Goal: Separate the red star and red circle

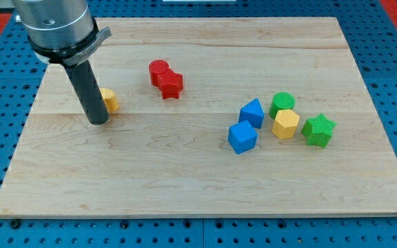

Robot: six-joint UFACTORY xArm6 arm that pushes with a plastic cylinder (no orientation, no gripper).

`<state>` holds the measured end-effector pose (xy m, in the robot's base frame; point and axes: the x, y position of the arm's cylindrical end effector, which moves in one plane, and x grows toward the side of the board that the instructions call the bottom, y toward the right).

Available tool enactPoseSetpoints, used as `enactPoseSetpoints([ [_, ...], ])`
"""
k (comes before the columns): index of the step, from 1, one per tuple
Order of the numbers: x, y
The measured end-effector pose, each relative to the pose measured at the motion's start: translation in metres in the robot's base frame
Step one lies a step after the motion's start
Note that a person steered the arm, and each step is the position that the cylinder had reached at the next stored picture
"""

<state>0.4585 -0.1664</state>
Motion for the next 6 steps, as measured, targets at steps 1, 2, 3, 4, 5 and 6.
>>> enactPoseSetpoints([
  [1,-0.001,0.0],
  [2,-0.048,-0.004],
  [3,-0.07,0.0],
  [4,-0.034,0.008],
  [5,-0.034,0.016],
  [6,-0.044,0.029],
])
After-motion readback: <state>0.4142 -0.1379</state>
